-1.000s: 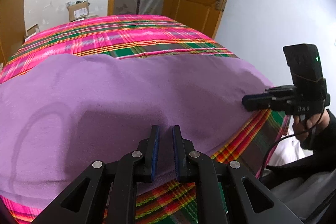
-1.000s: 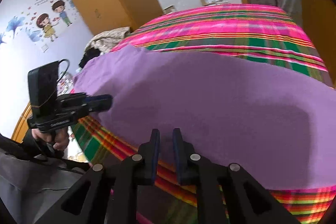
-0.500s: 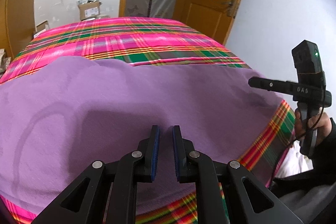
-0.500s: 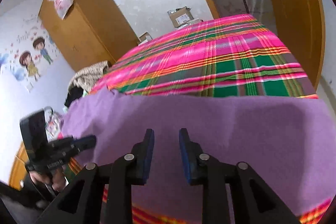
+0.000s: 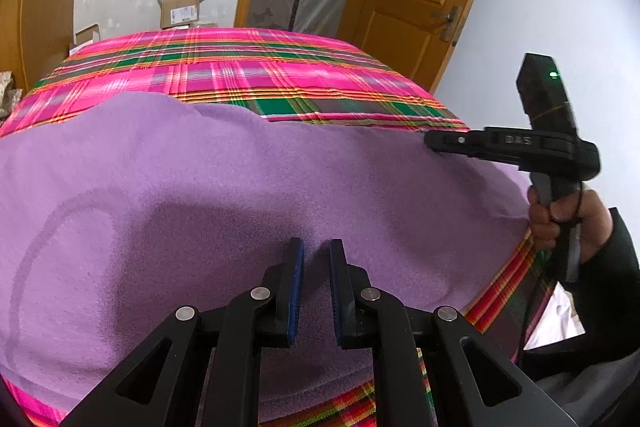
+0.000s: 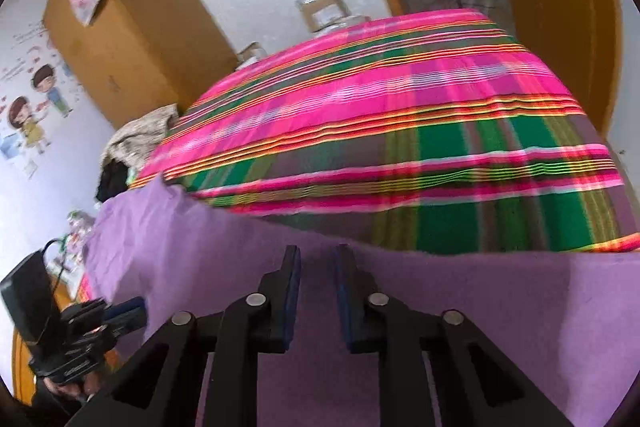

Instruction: Fold clothes

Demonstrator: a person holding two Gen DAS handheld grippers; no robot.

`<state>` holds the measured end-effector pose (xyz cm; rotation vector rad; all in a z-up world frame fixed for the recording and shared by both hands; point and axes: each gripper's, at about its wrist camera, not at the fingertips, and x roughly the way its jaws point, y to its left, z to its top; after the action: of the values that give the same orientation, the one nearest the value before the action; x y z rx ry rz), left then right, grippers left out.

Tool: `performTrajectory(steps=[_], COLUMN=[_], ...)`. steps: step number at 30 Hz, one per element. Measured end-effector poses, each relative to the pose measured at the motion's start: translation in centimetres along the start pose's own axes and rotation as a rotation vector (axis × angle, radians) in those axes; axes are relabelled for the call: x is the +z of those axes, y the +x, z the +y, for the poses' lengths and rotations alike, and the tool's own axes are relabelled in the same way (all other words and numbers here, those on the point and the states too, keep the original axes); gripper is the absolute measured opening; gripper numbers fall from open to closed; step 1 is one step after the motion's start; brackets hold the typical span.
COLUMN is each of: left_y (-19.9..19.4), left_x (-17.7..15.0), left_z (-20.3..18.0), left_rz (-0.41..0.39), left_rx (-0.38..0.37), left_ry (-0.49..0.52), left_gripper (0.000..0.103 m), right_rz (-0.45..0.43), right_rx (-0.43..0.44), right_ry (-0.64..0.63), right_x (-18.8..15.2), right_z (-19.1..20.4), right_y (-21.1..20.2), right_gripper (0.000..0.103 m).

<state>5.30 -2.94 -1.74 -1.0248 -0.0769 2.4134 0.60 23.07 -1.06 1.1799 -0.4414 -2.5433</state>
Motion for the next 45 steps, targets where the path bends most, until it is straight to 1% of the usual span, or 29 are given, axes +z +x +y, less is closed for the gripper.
performTrajectory(steps=[2, 4, 5, 7, 8, 9, 11, 15, 18, 20, 21, 22, 24, 27, 28, 30, 31, 32, 33, 35, 37, 38, 39, 40, 41, 45], left_y=[0.0, 0.0, 0.0, 0.0, 0.0, 0.0, 0.0, 0.0, -0.1, -0.1, -0.2, -0.3, -0.5, -0.7, -0.8, -0.4, 0.0, 0.2, 0.5, 0.7, 0.7, 0.7, 0.7, 0.8, 0.7, 0.2], left_x=[0.0, 0.0, 0.0, 0.0, 0.0, 0.0, 0.0, 0.0, -0.1, -0.1, -0.1, -0.1, 0.0, 0.2, 0.2, 0.2, 0.1, -0.1, -0.3, -0.6, -0.6, -0.6, -0.6, -0.6, -0.7, -0.2], left_z=[0.1, 0.2, 0.2, 0.3, 0.3, 0.4, 0.4, 0.1, -0.4, -0.9, -1.1, -1.3, -2.0, -3.5, -4.0, -4.9, -5.4, -5.6, -5.7, -5.6, -5.6, -5.5, -5.4, -5.5, -5.4, -5.0], left_rz=[-0.002, -0.003, -0.003, -0.003, -0.004, -0.004, -0.004, -0.004, -0.003, 0.001, 0.003, 0.004, -0.001, -0.013, -0.017, -0.009, 0.008, 0.021, 0.039, 0.049, 0.047, 0.048, 0.047, 0.047, 0.047, 0.029], left_rx=[-0.007, -0.013, -0.016, -0.020, -0.021, -0.022, -0.023, -0.009, 0.019, 0.030, 0.030, 0.014, -0.007, -0.062, -0.080, -0.103, -0.112, -0.113, -0.111, -0.109, -0.114, -0.115, -0.116, -0.115, -0.112, -0.081], left_ry=[-0.006, -0.011, -0.013, -0.016, -0.017, -0.018, -0.019, -0.011, 0.003, 0.011, 0.015, 0.020, 0.036, 0.086, 0.102, 0.131, 0.146, 0.153, 0.159, 0.160, 0.152, 0.149, 0.148, 0.150, 0.153, 0.144], left_gripper=[0.013, 0.013, 0.013, 0.013, 0.013, 0.013, 0.013, 0.013, 0.013, 0.013, 0.013, 0.013, 0.013, 0.013, 0.013, 0.013, 0.013, 0.013, 0.013, 0.013, 0.013, 0.013, 0.013, 0.013, 0.013, 0.013], right_rz=[-0.016, -0.039, -0.058, -0.086, -0.099, -0.113, -0.124, -0.082, -0.032, 0.005, 0.020, 0.036, 0.022, 0.003, -0.002, -0.009, -0.007, -0.011, -0.015, -0.044, -0.093, -0.109, -0.126, -0.141, -0.156, -0.198], right_rx=[-0.038, -0.057, -0.069, -0.101, -0.093, -0.085, -0.029, 0.094, 0.143, 0.152, 0.147, 0.141, 0.143, 0.103, 0.097, 0.091, 0.087, 0.088, 0.089, 0.052, 0.009, -0.009, -0.027, -0.021, -0.038, -0.059], right_ry=[0.027, 0.087, 0.117, 0.150, 0.160, 0.170, 0.134, 0.006, -0.094, -0.130, -0.138, -0.146, -0.133, -0.129, -0.128, -0.121, -0.118, -0.109, -0.100, -0.062, 0.025, 0.092, 0.159, 0.200, 0.221, 0.203], right_x=[0.1, 0.1, 0.0, -0.2, -0.5, -0.8, -1.7, -4.0, -6.2, -7.6, -8.3, -9.0, -9.7, -10.1, -9.7, -9.7, -9.7, -9.6, -9.6, -9.3, -8.9, -8.7, -8.4, -8.3, -8.2, -7.3], right_z=[-1.4, -3.5, -4.7, -6.0, -6.3, -6.6, -5.8, -2.8, -0.9, -0.6, -0.8, -1.0, -1.7, -2.2, -2.3, -2.1, -2.1, -2.6, -3.1, -4.3, -6.6, -7.9, -9.3, -10.0, -10.3, -10.1], right_y=[-0.4, -1.5, -2.3, -3.6, -4.2, -4.9, -5.8, -6.6, -6.9, -7.1, -7.2, -7.3, -8.4, -9.4, -9.4, -9.2, -9.0, -9.1, -9.2, -9.7, -10.3, -10.5, -10.7, -10.8, -11.0, -11.2], right_gripper=[0.015, 0.010, 0.005, 0.005, 0.006, 0.009, 0.009, 0.009, 0.009, 0.009, 0.008, 0.005, 0.005, 0.005, 0.005, 0.006, 0.006, 0.002, 0.002, 0.002, 0.003, 0.004, 0.000, 0.001, 0.001, 0.005])
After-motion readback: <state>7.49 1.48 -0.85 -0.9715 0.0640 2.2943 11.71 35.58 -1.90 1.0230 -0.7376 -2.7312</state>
